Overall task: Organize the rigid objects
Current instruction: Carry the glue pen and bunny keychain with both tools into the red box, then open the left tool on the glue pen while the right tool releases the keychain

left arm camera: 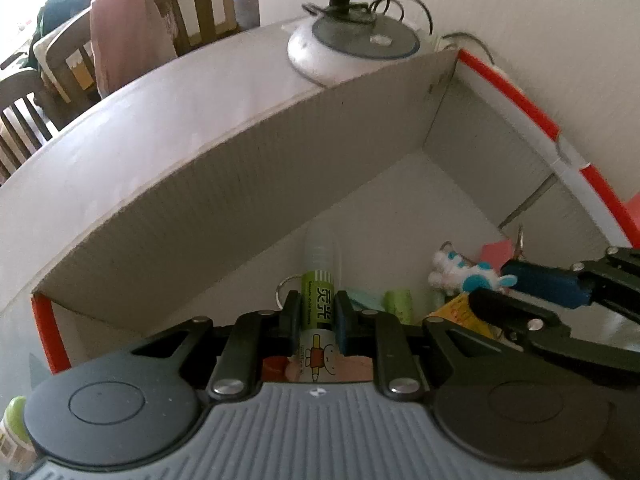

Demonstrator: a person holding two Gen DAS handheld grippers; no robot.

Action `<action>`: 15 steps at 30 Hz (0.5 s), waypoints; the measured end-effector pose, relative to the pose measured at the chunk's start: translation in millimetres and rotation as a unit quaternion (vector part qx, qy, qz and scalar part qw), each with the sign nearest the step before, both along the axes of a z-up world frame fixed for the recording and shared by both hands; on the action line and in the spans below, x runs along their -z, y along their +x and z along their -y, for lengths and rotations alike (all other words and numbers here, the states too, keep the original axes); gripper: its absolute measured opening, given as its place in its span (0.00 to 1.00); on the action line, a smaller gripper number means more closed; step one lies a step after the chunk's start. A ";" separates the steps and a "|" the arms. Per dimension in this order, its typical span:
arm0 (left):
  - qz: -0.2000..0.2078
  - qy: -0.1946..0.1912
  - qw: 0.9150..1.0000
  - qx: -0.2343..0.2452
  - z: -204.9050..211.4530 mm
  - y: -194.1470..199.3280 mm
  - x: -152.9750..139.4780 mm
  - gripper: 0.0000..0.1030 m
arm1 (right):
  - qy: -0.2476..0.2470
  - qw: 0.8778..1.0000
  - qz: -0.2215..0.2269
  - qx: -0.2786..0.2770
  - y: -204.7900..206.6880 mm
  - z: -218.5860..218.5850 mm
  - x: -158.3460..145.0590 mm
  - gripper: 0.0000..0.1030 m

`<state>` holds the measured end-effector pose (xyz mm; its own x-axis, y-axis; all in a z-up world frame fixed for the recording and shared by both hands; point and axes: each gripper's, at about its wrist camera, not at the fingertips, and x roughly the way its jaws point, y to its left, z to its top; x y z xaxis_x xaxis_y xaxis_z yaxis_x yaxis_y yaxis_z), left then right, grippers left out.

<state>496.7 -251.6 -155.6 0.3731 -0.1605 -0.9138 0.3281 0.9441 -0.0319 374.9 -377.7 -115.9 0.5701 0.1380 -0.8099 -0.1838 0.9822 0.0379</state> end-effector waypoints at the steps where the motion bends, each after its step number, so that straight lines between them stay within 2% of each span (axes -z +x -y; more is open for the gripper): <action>1: -0.002 -0.001 1.000 0.000 -0.1 0.4 0.1 0.17 | 0.001 1.000 -0.001 0.000 -0.2 0.2 0.2 0.24; 7: -0.001 0.003 1.000 -0.002 0.5 -2.8 -2.9 0.17 | 0.010 1.000 -0.001 0.002 -2.1 2.9 -3.0 0.28; 11: -0.001 0.003 1.000 -0.006 -0.7 -6.4 -5.9 0.17 | 0.015 1.000 0.000 0.005 -4.9 4.8 -6.2 0.36; 15: -0.002 -0.008 1.000 -0.014 -4.4 -10.9 -11.0 0.17 | 0.021 1.000 0.001 0.006 -9.2 5.4 -10.7 0.37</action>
<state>485.8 -247.2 -144.7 0.3740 -0.1648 -0.9127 0.3009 0.9524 -0.0487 365.8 -383.1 -105.2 0.5737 0.1645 -0.8024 -0.1723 0.9819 0.0781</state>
